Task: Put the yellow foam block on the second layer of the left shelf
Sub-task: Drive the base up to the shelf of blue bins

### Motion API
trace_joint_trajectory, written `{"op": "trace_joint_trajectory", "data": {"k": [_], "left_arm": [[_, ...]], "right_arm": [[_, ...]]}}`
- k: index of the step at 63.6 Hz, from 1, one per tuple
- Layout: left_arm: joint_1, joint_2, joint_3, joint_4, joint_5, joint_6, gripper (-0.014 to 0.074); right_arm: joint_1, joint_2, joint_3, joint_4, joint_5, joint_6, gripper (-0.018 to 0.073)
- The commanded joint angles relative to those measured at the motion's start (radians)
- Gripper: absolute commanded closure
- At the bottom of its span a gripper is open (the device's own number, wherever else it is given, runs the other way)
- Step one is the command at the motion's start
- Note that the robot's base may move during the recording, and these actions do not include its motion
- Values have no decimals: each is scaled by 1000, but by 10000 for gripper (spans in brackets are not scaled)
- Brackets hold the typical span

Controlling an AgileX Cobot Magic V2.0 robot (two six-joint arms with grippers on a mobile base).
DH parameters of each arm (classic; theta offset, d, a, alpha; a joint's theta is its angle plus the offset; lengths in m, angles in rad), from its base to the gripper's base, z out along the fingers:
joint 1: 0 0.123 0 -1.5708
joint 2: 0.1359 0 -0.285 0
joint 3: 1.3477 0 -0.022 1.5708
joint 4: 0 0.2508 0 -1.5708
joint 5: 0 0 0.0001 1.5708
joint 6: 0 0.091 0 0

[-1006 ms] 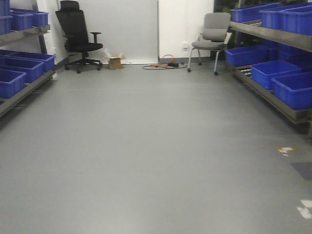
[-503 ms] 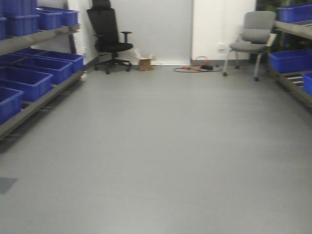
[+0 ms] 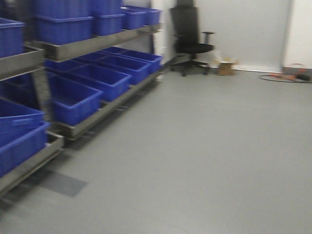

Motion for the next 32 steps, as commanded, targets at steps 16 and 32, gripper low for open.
{"op": "trace_joint_trajectory", "data": {"k": [16, 32], "left_arm": [[-7, -21, 26, -6, -83, -3, 472], [-7, -21, 26, -6, -83, -3, 472]], "right_arm": [[-4, 12, -30, 0, -93, -13, 72], [-4, 12, -30, 0, -93, -13, 72]]}}
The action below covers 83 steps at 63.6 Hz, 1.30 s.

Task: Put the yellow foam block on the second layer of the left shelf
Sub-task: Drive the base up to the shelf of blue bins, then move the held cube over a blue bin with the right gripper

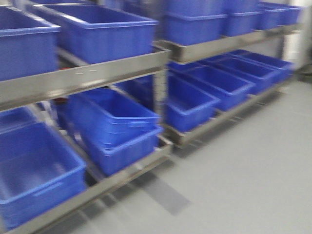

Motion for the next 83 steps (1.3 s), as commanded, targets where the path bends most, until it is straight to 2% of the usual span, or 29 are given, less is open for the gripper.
{"op": "trace_joint_trajectory", "data": {"k": [1, 83], "left_arm": [[-7, -21, 26, -6, -83, -3, 472], [-7, -19, 26, -6, -83, -3, 472]], "right_arm": [[-4, 12, -30, 0, -93, -13, 72], [-4, 12, -30, 0, -93, -13, 72]]}}
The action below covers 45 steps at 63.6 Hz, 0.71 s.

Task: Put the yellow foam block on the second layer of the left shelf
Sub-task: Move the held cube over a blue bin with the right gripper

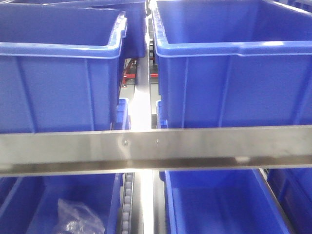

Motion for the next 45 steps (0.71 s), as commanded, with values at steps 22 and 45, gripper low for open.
{"op": "trace_joint_trajectory", "data": {"k": [22, 45], "left_arm": [[-7, -19, 26, -6, -83, -3, 472], [-7, -19, 26, -6, -83, -3, 472]], "right_arm": [[-4, 12, -30, 0, -93, -13, 72], [-4, 12, -30, 0, -93, -13, 72]]}}
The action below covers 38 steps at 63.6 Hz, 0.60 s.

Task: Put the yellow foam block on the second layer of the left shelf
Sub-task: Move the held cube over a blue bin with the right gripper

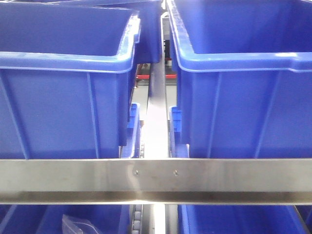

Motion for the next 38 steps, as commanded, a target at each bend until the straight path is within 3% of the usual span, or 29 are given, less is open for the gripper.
{"op": "trace_joint_trajectory", "data": {"k": [1, 26, 38], "left_arm": [[-7, -19, 26, -6, -83, -3, 472], [-7, -19, 26, -6, -83, -3, 472], [-7, -19, 26, -6, -83, -3, 472]], "right_arm": [[-4, 12, -30, 0, -93, -13, 72], [-4, 17, -32, -6, -139, -14, 72], [-4, 145, -125, -6, -122, -14, 72]]}}
